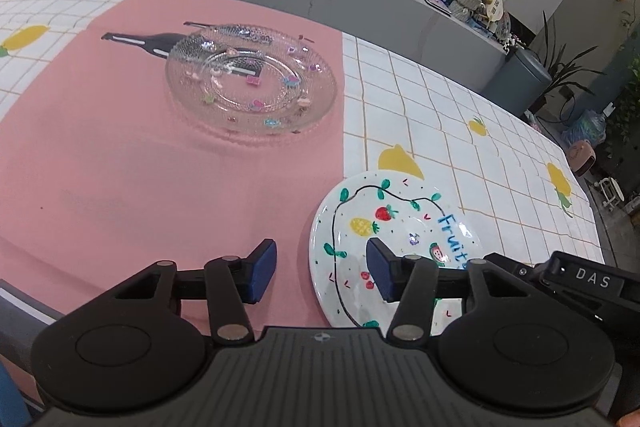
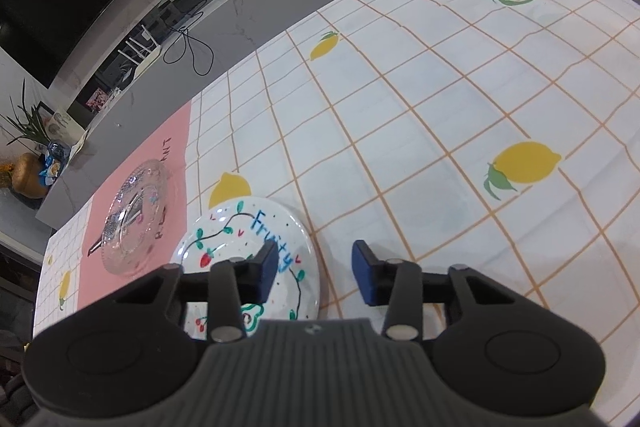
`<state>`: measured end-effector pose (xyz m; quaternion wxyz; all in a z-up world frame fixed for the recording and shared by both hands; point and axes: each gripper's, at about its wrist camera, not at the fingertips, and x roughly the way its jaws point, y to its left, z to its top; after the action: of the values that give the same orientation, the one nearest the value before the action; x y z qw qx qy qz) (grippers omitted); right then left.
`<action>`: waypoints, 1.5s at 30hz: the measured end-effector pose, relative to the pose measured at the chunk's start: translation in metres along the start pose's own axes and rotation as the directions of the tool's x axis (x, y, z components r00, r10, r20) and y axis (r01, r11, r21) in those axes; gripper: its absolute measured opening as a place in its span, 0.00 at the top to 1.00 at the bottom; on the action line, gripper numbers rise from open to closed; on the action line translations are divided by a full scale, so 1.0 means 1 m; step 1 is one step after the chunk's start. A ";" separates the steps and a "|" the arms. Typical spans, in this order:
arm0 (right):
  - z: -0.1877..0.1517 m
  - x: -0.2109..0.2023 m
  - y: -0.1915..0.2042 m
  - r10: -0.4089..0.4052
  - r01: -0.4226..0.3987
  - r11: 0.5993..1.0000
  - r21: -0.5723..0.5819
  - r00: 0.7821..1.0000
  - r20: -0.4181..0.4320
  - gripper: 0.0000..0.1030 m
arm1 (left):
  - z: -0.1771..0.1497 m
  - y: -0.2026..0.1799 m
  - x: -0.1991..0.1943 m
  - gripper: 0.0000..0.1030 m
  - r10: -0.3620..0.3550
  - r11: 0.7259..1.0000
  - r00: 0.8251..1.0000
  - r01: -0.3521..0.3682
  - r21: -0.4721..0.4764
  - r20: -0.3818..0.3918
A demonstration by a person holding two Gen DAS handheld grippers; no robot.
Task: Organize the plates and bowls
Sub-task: 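Move both grippers to the white 'Fruity' plate and grip its rim, then lift the white plate with both grippers and carry it toward the glass plate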
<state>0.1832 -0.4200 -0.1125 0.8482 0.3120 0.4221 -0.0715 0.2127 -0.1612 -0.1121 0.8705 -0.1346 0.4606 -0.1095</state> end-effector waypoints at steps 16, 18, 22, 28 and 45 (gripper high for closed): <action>-0.003 0.006 -0.001 0.051 -0.050 0.998 0.046 0.998 -0.034 0.80 | 0.004 0.001 0.006 0.83 -0.021 1.000 1.000 0.021 -0.019 -0.021; -0.003 0.006 -0.002 0.050 -0.049 0.998 0.041 0.998 -0.033 0.80 | 0.004 0.001 0.006 0.84 -0.022 1.000 1.000 0.021 -0.022 -0.022; -0.003 0.006 -0.001 0.025 -0.024 0.999 0.031 0.999 -0.028 0.92 | 0.005 0.002 0.005 0.85 -0.016 0.999 1.000 0.015 -0.033 -0.026; -0.001 0.005 -0.009 0.052 -0.049 0.995 0.087 0.998 -0.038 0.94 | 0.007 0.001 0.001 0.85 -0.007 0.999 0.999 0.006 -0.034 -0.034; -0.013 -0.020 -0.007 0.124 -0.122 0.990 0.074 0.992 -0.025 0.95 | 0.002 0.005 -0.042 0.87 -0.035 0.998 0.999 0.035 -0.044 -0.007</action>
<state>0.1592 -0.4211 -0.1059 0.8327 0.3691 0.4116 -0.0296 0.1913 -0.1429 -0.0809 0.8635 -0.1610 0.4639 -0.1151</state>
